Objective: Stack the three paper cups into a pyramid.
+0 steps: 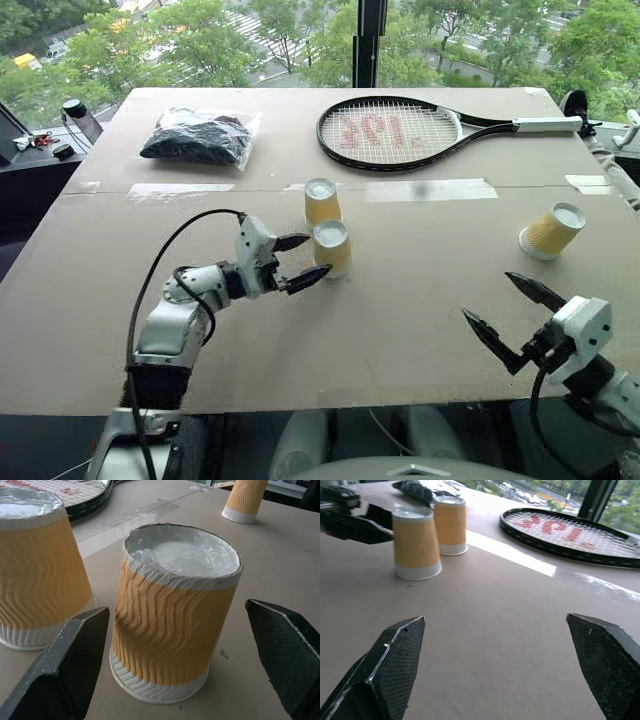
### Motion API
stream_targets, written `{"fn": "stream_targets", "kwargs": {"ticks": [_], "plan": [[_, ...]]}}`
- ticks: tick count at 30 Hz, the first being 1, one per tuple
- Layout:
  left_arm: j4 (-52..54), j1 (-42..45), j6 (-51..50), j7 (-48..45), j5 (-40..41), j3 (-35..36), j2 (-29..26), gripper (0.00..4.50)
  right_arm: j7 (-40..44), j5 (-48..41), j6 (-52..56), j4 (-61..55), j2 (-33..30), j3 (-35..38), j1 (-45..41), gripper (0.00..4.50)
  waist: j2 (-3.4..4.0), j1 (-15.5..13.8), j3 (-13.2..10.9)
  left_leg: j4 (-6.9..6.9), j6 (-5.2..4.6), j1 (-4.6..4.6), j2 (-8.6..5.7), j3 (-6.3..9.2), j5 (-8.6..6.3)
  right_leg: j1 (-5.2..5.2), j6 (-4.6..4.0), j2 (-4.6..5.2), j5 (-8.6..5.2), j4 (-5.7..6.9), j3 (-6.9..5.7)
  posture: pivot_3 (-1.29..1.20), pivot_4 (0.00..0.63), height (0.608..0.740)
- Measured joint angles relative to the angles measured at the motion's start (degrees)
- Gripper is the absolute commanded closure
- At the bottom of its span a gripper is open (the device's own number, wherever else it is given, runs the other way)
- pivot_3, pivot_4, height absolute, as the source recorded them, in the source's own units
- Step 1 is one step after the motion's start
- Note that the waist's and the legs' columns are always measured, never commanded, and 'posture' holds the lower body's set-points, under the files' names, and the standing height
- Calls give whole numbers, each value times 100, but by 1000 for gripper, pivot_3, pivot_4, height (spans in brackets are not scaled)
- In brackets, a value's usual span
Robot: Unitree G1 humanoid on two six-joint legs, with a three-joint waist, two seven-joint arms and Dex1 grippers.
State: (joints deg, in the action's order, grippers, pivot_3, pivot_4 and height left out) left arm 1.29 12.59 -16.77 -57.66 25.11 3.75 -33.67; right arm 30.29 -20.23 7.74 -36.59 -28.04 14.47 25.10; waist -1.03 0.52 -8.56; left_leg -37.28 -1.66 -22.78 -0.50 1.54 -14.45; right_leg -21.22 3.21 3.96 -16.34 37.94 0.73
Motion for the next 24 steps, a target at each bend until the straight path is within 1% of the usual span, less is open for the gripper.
{"fn": "stream_targets", "kwargs": {"ticks": [2,4,7,11,14,17,20,24], "plan": [[339,-348,-107,-11,154,279,-207,42,-505,399,175,350,66,74,-432,0,-2,-28,1,-1,0,0,-2,3,0,1,0,1,0,-3,-5,0,150,740],[593,-715,-174,-38,288,465,-315,42,-838,421,379,917,126,387,-905,0,8,-68,-2,0,0,-1,-12,0,0,1,0,7,0,-3,-3,0,150,740],[836,-1080,-136,-79,393,625,-322,42,-847,180,614,1436,112,635,-1298,0,10,-106,-4,3,0,-2,-9,-2,0,0,0,6,0,-4,-1,0,150,740],[1543,-1685,-225,-268,908,880,-326,42,-966,186,782,2225,-153,1035,-1837,0,16,-124,-7,7,0,-2,-7,-2,0,-1,-1,6,-1,-4,-2,0,150,740],[1981,-1836,-493,-345,1349,1030,-488,42,-1025,251,824,2541,-239,1030,-2133,0,17,-112,-7,7,0,-1,-2,-2,0,0,-2,2,-1,-1,-3,0,150,740],[2519,-1937,-788,-460,1863,1183,-704,42,-1204,340,954,2971,-239,1004,-2670,0,23,-77,-7,6,-1,0,-5,-10,0,0,-2,-1,-1,-2,4,0,150,740],[2728,-1968,-921,-445,2087,1208,-729,42,-1306,251,1094,3132,-140,1008,-2976,0,22,-42,-7,6,-1,0,-5,-8,0,0,-1,-24,-1,-1,3,0,150,740],[2759,-1979,-1034,-332,2203,1229,-730,42,-1333,160,1247,3373,-77,999,-3261,0,23,-10,-8,6,-1,0,-4,-8,0,0,-1,-27,0,-1,4,0,150,740]]}}
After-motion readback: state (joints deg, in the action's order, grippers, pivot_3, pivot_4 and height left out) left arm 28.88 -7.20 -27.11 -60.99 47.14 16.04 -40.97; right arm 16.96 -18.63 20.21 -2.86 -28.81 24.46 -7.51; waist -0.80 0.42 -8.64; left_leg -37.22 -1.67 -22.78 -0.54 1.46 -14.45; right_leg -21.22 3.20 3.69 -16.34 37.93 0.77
